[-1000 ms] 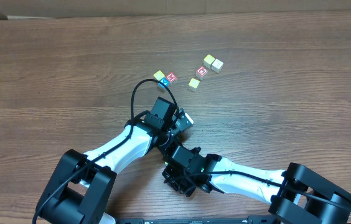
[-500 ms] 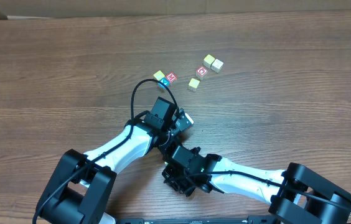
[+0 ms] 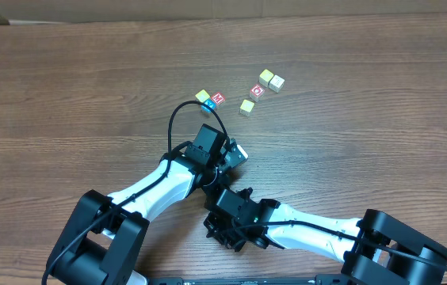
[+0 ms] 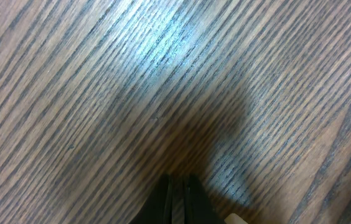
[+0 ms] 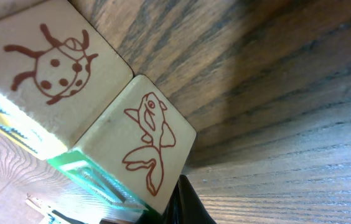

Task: Flip 5 blocks
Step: 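Hold the tilted row clamped between both grippers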

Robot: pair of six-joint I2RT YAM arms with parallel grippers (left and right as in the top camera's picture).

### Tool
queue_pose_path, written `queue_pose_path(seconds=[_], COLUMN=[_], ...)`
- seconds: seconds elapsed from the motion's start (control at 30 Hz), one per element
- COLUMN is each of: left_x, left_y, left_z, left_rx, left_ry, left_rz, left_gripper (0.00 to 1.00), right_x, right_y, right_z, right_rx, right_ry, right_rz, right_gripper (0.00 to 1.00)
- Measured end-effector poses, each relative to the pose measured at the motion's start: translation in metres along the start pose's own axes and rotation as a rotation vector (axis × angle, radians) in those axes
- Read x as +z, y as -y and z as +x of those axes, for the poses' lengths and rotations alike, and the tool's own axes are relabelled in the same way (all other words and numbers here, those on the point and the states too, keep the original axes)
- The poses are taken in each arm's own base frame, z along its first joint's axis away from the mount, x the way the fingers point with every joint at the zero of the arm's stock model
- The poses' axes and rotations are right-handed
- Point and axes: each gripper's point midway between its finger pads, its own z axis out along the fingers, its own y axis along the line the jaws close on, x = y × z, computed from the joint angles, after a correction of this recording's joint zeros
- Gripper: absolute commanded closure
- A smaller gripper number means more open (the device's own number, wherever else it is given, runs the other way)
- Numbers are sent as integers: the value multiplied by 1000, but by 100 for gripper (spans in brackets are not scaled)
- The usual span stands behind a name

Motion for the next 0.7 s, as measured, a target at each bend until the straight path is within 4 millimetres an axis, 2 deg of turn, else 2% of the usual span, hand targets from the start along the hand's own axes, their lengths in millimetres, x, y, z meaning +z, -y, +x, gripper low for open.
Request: queue_pose_path(seconds=[0.7], left_x=[0], left_y=[0], left_z=[0], left_rx=[-4], left_ry=[1], left_rz=[-3], left_gripper=[96], right_x=[0], right_y=[3], right_z=[-1], right_rx=[3], right_ry=[4], right_rz=[13], right_gripper=[96])
